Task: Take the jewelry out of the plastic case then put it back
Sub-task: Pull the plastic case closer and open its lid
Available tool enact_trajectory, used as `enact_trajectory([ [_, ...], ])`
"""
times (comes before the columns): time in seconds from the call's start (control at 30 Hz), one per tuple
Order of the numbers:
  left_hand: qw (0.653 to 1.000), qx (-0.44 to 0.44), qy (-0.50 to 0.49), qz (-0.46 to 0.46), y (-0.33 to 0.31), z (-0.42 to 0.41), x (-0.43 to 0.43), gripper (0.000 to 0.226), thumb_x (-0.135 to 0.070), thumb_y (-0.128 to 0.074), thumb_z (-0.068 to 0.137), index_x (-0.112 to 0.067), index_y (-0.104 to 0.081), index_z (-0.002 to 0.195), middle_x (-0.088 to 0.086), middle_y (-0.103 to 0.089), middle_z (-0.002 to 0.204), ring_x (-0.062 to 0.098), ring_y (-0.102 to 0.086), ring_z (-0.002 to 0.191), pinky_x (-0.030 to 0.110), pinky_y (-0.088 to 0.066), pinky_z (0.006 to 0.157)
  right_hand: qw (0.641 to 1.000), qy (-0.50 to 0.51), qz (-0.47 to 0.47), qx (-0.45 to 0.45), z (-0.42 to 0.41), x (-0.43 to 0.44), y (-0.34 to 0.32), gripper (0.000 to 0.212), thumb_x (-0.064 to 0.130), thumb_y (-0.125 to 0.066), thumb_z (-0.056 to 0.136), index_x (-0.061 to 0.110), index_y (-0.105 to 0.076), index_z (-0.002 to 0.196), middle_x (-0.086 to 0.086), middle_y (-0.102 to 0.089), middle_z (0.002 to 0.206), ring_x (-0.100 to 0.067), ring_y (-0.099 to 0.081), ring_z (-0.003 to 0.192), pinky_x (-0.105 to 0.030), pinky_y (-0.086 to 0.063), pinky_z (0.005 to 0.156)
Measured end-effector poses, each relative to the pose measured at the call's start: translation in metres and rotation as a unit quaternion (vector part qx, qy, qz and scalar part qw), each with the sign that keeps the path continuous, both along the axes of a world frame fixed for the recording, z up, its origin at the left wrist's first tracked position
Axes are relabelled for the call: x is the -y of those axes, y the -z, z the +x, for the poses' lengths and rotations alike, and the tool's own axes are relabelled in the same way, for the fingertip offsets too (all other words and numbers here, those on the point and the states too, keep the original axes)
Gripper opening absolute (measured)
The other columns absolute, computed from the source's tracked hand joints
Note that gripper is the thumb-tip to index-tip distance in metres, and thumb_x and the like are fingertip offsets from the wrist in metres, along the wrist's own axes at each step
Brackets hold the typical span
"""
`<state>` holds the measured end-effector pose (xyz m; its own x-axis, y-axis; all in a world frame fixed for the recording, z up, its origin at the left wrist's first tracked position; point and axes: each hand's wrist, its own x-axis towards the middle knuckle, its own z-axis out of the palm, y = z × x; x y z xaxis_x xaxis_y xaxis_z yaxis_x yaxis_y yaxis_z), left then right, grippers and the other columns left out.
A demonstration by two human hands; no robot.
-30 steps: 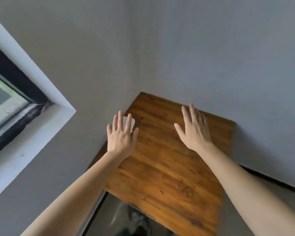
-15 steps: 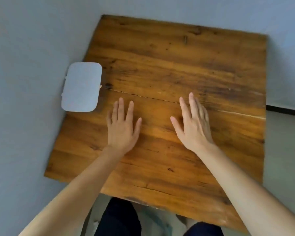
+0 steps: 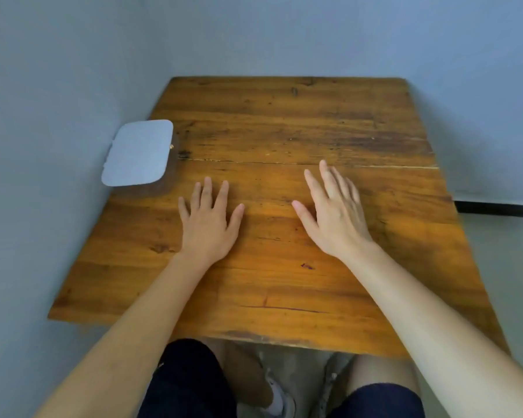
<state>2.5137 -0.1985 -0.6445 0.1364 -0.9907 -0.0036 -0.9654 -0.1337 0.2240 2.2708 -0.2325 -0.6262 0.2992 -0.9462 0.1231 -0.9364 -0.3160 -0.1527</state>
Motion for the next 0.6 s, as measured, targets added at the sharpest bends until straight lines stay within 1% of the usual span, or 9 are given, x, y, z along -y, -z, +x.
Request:
enact_trajectory([
  [0.07, 1.0, -0.008, 0.001, -0.005, -0.002, 0.0, -0.032, 0.068, -0.062, -0.018, 0.099, -0.027, -0.017, 0.157, 0.01, -0.01, 0.167, 0.029, -0.003, 0.154, 0.059, -0.003, 0.121, 1.0, 0.023, 0.021, 0.004, -0.001, -0.032, -0.001, 0.069, 0.059, -0.026, 0.101, 0.021, -0.016, 0.158, -0.012, -0.007, 0.166, -0.031, -0.011, 0.152, -0.048, -0.011, 0.122],
  [0.17, 0.999, -0.027, -0.006, 0.018, -0.007, 0.006, -0.083, 0.07, -0.063, -0.018, 0.098, -0.026, -0.017, 0.158, 0.01, -0.009, 0.167, 0.03, -0.004, 0.153, 0.059, -0.005, 0.121, 0.997, 0.045, 0.064, -0.004, 0.0, -0.081, 0.0, 0.073, 0.063, -0.025, 0.1, 0.023, -0.01, 0.159, -0.01, 0.0, 0.167, -0.031, -0.005, 0.153, -0.048, -0.007, 0.122],
  [0.23, 1.0, -0.021, 0.002, 0.019, -0.01, 0.015, -0.104, 0.07, -0.063, -0.019, 0.098, -0.025, -0.016, 0.158, 0.011, -0.008, 0.167, 0.03, -0.004, 0.153, 0.059, -0.006, 0.121, 0.997, 0.04, 0.068, -0.016, 0.003, -0.102, 0.003, 0.073, 0.064, -0.024, 0.099, 0.025, -0.008, 0.159, -0.01, 0.003, 0.167, -0.03, -0.003, 0.153, -0.047, -0.005, 0.122],
  [0.3, 1.0, -0.011, -0.004, 0.018, -0.016, 0.024, -0.114, 0.07, -0.061, -0.022, 0.099, -0.024, -0.014, 0.158, 0.012, -0.006, 0.167, 0.03, -0.003, 0.153, 0.059, -0.006, 0.121, 0.996, 0.05, 0.069, -0.007, 0.006, -0.116, 0.007, 0.072, 0.065, -0.022, 0.098, 0.027, -0.009, 0.158, -0.01, 0.002, 0.167, -0.029, -0.003, 0.153, -0.047, -0.004, 0.122],
  [0.43, 0.999, 0.019, -0.017, 0.019, -0.027, 0.042, -0.111, 0.072, -0.061, -0.026, 0.099, -0.024, -0.008, 0.158, 0.012, 0.0, 0.167, 0.032, 0.0, 0.153, 0.06, -0.008, 0.121, 0.995, 0.064, 0.081, 0.003, 0.01, -0.129, 0.012, 0.071, 0.066, -0.019, 0.098, 0.029, -0.012, 0.158, -0.009, -0.001, 0.167, -0.028, -0.001, 0.153, -0.047, -0.002, 0.124],
  [0.6, 0.998, 0.042, -0.044, -0.012, -0.043, 0.061, -0.063, 0.074, -0.06, -0.031, 0.098, -0.022, -0.008, 0.158, 0.014, 0.003, 0.167, 0.035, 0.004, 0.153, 0.059, -0.007, 0.12, 0.995, 0.068, 0.068, 0.003, 0.01, -0.129, 0.015, 0.073, 0.069, -0.016, 0.097, 0.03, -0.016, 0.158, -0.008, -0.005, 0.167, -0.026, -0.001, 0.154, -0.046, -0.002, 0.124],
])
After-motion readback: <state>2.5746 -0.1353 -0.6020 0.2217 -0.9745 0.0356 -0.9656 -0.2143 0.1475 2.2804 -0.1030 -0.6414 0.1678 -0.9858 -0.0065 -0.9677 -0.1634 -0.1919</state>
